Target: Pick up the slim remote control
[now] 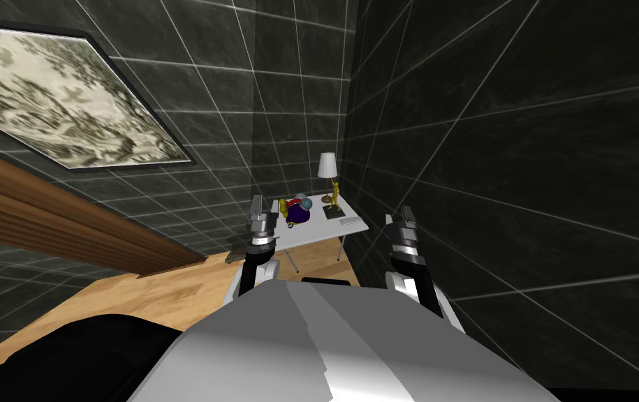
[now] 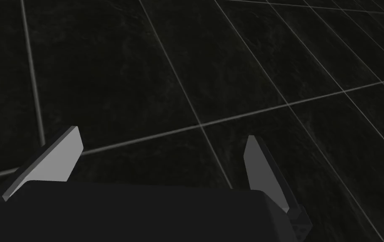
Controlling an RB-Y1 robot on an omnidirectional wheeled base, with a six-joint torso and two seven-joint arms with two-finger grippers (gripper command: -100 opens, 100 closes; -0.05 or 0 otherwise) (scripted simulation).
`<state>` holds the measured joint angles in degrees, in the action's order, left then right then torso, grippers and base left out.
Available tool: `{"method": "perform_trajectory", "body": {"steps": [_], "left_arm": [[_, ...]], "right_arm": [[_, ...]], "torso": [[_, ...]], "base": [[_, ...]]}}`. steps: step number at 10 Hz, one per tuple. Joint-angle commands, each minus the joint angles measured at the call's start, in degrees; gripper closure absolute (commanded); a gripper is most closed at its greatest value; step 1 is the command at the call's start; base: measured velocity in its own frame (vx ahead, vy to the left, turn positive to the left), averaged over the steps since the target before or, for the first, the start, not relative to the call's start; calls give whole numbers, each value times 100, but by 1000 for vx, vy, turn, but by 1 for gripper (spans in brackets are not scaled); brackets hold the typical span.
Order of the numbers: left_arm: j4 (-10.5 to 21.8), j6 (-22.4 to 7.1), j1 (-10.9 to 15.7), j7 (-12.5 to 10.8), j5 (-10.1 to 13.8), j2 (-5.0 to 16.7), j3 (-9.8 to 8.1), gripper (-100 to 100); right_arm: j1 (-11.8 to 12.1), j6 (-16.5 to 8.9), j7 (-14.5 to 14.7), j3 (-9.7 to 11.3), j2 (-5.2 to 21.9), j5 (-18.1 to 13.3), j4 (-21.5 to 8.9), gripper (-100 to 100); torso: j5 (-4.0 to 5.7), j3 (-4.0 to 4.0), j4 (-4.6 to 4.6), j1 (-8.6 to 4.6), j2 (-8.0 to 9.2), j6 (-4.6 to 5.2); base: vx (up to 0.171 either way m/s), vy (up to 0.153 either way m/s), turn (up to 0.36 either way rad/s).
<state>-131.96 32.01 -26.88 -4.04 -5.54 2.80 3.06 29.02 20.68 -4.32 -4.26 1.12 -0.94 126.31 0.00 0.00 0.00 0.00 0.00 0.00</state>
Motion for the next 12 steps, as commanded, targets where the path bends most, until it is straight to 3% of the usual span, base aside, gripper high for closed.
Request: {"method": "perform_trajectory", "body": {"steps": [1,5,6,12], "left_arm": [[0,0,0,0,0,0,0,0],[0,0,2,0,0,0,0,0],[0,0,2,0,0,0,0,0],[0,0,1,0,0,0,0,0]], "right_arm": [[13,27,-4,1,189,-3,14,-100],[65,139,-9,24,890,-32,-34,-100],[65,139,-9,24,958,-32,-34,-100],[119,262,47,123,1945,-121,-342,-100]], "torso": [[0,0,0,0,0,0],[0,31,12,-4,54,0],[1,37,14,-4,64,0],[2,18,7,-7,29,1]], "base": [[-44,-1,16],[-132,0,47],[-118,-3,13],[-99,-10,69]]}}
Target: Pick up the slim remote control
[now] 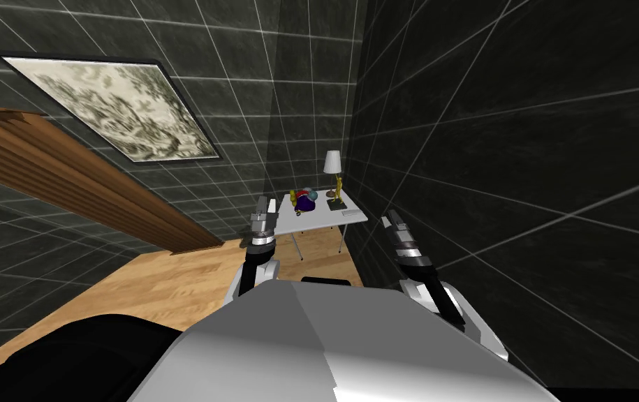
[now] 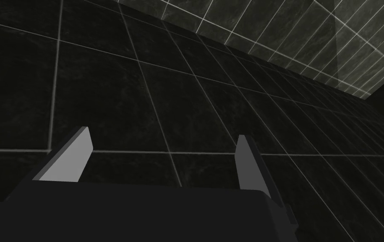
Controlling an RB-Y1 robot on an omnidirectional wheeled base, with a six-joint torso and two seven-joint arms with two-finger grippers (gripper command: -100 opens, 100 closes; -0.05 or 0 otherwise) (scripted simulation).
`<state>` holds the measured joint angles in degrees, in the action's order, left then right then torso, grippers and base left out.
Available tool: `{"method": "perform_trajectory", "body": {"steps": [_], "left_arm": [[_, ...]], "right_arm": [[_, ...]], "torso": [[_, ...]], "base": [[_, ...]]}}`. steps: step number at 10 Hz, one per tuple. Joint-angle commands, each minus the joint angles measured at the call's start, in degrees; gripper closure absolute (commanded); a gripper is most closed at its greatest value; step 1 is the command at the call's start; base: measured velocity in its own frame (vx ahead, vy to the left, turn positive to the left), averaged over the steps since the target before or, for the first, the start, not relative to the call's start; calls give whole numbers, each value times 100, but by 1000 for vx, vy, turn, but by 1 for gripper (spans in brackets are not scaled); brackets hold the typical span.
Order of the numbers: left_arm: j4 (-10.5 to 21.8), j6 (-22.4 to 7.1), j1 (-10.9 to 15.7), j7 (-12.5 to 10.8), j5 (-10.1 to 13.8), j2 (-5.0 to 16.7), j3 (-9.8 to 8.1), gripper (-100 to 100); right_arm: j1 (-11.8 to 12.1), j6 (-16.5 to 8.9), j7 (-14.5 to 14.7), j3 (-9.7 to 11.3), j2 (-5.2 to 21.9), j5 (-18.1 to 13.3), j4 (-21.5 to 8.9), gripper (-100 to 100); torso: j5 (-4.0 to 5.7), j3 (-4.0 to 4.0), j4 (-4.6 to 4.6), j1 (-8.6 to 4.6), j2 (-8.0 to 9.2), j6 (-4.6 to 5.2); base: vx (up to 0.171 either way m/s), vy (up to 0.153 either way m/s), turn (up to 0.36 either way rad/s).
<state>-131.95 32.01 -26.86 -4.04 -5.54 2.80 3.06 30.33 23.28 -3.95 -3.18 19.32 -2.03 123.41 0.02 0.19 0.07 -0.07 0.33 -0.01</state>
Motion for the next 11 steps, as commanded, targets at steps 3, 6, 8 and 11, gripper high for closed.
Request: {"method": "perform_trajectory", "body": {"steps": [3,6,8,11], "left_arm": [[0,0,0,0,0,0,0,0],[0,0,-1,0,0,0,0,0],[0,0,-1,0,0,0,0,0],[0,0,0,0,0,0,0,0]], "right_arm": [[8,37,41,70,490,-49,-166,-100],[64,116,125,235,1009,-142,-427,-100],[100,160,178,346,1312,-199,-572,-100],[140,207,239,471,1728,-261,-726,-100]], "torso": [[0,-3,-1,-1,-6,-1],[0,-4,-1,0,-8,1],[0,-6,-2,0,-12,2],[0,-8,-3,2,-15,-1]], "base": [[-71,-7,87],[-74,-2,118],[-56,-8,135],[-51,-1,135]]}}
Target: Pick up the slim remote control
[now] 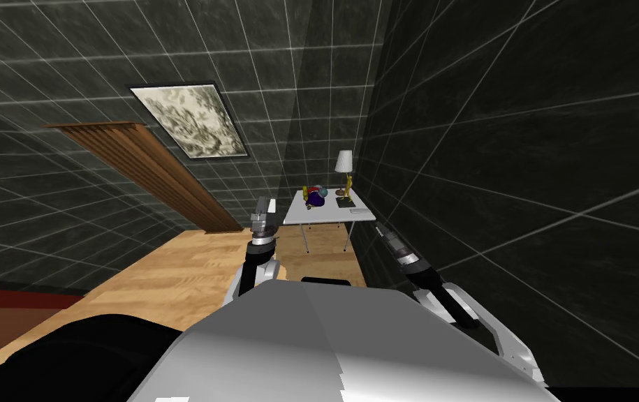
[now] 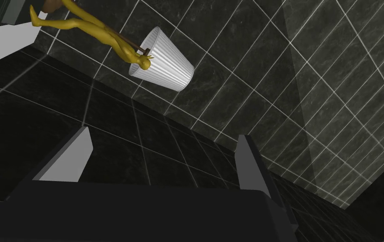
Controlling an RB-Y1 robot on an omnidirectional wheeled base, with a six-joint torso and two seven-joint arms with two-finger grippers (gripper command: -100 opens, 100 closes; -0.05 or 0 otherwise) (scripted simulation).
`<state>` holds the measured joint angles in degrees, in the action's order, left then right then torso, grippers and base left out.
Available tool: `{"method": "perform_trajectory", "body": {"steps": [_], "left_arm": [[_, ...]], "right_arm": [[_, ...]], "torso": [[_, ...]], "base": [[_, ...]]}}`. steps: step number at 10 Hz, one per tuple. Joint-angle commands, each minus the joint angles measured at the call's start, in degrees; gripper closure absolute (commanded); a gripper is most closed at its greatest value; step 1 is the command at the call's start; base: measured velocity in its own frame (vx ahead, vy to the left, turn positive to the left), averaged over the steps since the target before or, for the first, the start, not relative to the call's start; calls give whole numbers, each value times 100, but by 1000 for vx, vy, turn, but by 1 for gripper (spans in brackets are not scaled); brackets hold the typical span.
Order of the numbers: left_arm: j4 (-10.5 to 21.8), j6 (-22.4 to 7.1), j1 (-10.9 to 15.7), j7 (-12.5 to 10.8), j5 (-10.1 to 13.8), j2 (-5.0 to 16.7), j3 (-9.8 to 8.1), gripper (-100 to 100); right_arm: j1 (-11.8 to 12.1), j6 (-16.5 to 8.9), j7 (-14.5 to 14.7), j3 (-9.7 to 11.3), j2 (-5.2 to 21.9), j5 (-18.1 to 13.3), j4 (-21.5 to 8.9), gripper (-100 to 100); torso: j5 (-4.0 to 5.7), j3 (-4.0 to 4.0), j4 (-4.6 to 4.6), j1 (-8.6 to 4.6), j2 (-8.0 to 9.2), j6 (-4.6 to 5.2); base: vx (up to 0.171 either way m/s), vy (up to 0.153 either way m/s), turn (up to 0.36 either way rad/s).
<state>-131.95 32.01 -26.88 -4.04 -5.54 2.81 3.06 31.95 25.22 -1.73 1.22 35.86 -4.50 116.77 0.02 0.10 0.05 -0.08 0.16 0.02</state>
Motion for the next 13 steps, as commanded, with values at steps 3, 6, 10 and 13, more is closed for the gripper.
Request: {"method": "perform_trajectory", "body": {"steps": [3,6,10,13], "left_arm": [[0,0,0,0,0,0,0,0],[0,0,0,0,0,0,0,0],[0,0,1,0,0,0,0,0],[0,0,-1,0,0,0,0,0]], "right_arm": [[58,106,157,315,588,-153,-399,-100],[97,150,236,469,989,-228,-585,-100],[173,235,402,792,1595,-386,-977,-100],[240,316,577,1117,2095,-548,-1375,-100]], "torso": [[0,-1,0,-2,-2,1],[0,-4,-2,0,-6,-3],[1,-7,-3,0,-12,-5],[0,-7,-3,-2,-13,2]], "base": [[-48,-3,185],[-36,-2,162],[-27,-1,204],[-21,0,209]]}}
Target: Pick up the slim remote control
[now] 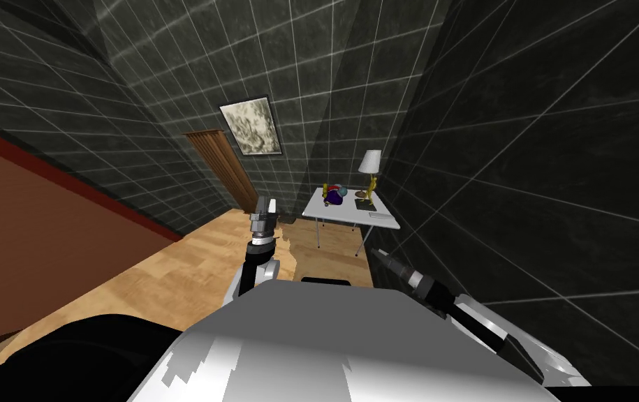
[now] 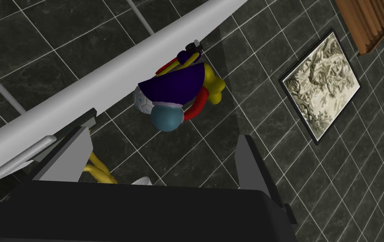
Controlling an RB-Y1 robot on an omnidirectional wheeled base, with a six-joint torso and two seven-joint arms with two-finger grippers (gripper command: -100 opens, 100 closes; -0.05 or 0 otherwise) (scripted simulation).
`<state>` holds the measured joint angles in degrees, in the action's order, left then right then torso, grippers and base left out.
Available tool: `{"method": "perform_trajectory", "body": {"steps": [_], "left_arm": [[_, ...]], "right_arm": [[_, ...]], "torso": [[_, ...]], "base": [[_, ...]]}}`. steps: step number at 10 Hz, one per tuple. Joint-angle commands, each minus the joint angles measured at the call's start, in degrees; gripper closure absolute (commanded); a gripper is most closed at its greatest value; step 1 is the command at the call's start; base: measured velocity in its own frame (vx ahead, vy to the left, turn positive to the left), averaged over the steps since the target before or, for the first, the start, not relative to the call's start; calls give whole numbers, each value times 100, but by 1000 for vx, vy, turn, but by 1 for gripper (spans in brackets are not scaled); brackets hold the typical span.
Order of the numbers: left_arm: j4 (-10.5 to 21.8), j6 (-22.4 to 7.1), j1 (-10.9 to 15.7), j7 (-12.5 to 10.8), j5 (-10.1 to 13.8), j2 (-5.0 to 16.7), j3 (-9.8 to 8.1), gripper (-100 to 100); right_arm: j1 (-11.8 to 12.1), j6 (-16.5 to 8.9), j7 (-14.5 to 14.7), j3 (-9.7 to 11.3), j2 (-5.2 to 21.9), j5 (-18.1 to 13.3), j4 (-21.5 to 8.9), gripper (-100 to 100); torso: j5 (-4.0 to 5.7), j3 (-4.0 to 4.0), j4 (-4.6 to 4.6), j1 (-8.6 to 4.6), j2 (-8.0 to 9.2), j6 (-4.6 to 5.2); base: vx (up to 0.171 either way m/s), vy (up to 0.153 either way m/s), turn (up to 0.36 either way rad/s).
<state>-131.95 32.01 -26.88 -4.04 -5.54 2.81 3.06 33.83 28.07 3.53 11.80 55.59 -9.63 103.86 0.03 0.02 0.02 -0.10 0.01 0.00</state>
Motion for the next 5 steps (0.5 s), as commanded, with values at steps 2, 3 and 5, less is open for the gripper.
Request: {"method": "perform_trajectory", "body": {"steps": [2,3,5], "left_arm": [[0,0,-1,0,0,0,0,0],[0,0,0,0,0,0,0,0],[0,0,0,0,0,0,0,0]], "right_arm": [[82,71,141,220,468,-116,-279,-100],[82,71,141,220,544,-116,-279,-100],[113,111,231,379,860,-197,-470,-100]], "torso": [[-1,0,0,-1,-1,4],[0,-1,0,0,-2,-1],[0,-3,-1,0,-5,-1]], "base": [[-15,0,239],[-11,-5,137],[-4,-1,211]]}}
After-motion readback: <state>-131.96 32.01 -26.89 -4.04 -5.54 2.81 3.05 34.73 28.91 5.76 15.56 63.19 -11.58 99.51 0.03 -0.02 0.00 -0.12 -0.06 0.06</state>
